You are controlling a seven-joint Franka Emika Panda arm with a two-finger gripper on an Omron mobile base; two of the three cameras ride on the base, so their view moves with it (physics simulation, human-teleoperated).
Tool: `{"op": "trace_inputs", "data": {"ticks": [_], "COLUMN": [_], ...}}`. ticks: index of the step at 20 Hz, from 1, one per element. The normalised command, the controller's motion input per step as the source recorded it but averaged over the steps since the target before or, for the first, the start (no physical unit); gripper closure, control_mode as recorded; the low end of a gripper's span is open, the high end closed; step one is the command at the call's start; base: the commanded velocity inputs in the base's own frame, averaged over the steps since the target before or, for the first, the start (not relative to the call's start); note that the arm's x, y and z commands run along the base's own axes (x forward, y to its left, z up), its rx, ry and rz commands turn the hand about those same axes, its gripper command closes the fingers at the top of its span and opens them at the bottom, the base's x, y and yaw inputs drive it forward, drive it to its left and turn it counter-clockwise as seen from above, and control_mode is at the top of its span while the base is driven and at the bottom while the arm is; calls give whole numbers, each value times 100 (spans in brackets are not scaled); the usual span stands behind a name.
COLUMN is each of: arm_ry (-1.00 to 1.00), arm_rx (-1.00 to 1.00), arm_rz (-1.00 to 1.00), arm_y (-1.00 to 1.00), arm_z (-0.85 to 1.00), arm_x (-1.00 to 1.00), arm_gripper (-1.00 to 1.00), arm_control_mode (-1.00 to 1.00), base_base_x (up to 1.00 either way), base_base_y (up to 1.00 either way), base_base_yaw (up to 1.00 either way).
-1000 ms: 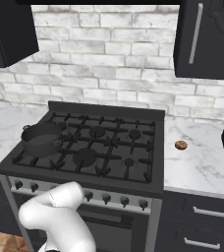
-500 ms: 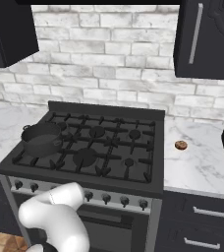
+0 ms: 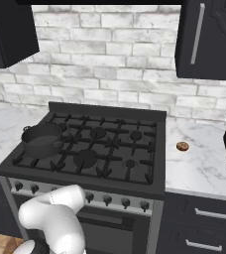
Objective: Turn on the burner for the pot on the stove. Wait thirty seconds for the pot to heat up. Then add the mushroom to the pot.
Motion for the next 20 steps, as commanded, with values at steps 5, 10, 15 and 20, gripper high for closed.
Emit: {"op": "trace_inputs", "data": {"ticks": [5, 10, 15, 20], "arm_ry": [0, -1, 0, -3], "arm_rx": [0, 0, 0, 0], "arm_rz": [0, 0, 0, -3], "arm_y": [0, 0, 0, 4], "arm_z": [-3, -6, -10, -20], "arm_x": [35, 28, 24, 28], "arm_gripper": [-100, -100, -100, -100], "arm_control_mode": [-100, -100, -100, -100], "base_base_x": [0, 0, 0, 0], "base_base_y": [0, 0, 0, 0], "base_base_yaw": [0, 0, 0, 0]}}
